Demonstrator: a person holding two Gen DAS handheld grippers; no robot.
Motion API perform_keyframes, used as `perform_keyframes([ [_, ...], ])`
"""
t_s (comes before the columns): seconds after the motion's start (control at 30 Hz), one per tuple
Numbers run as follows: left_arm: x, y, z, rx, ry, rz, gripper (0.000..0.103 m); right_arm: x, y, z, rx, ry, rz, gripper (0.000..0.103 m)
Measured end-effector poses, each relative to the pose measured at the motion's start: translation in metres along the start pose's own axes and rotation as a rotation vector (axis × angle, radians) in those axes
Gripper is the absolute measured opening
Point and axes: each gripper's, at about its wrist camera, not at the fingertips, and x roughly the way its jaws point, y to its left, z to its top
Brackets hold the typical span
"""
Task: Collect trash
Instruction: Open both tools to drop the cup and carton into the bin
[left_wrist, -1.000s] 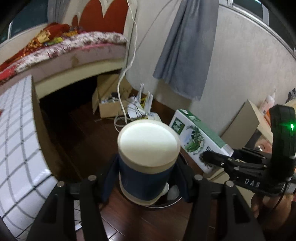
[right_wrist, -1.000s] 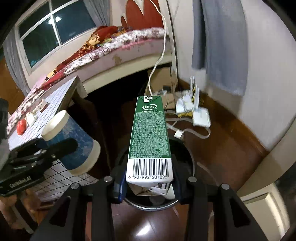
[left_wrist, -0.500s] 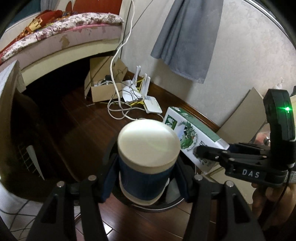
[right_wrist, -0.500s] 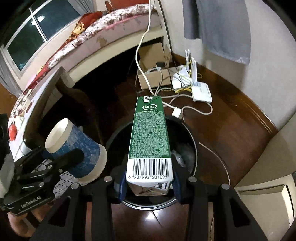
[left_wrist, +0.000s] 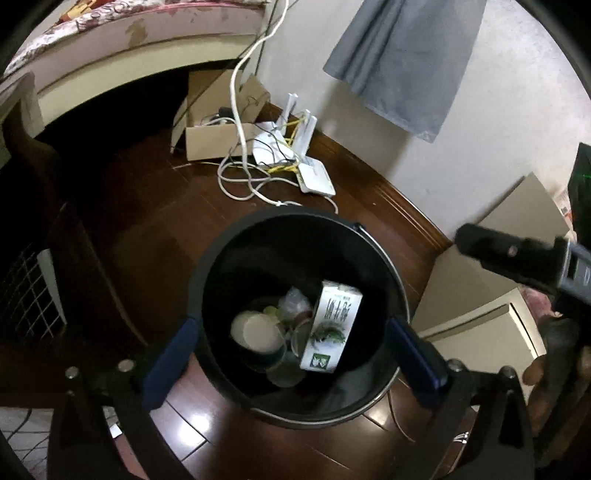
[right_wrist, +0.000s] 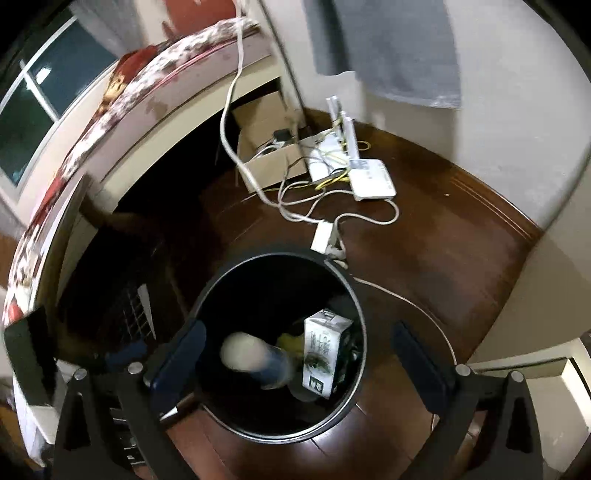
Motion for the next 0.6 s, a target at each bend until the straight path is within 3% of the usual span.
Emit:
perform_keyframes([
  [0.2, -0.015, -0.011, -0.005, 0.067, -0.033, 0.036, 0.102, -0.005, 0.001, 0.002, -0.025, -0.014, -0.061, 0.102],
  [0.6, -0.058, -0.017, 0.013, 0.090, -0.125, 0.100, 0.102, -0.037, -0.002, 0.001, -0.061, -0.092, -0.209, 0.102],
])
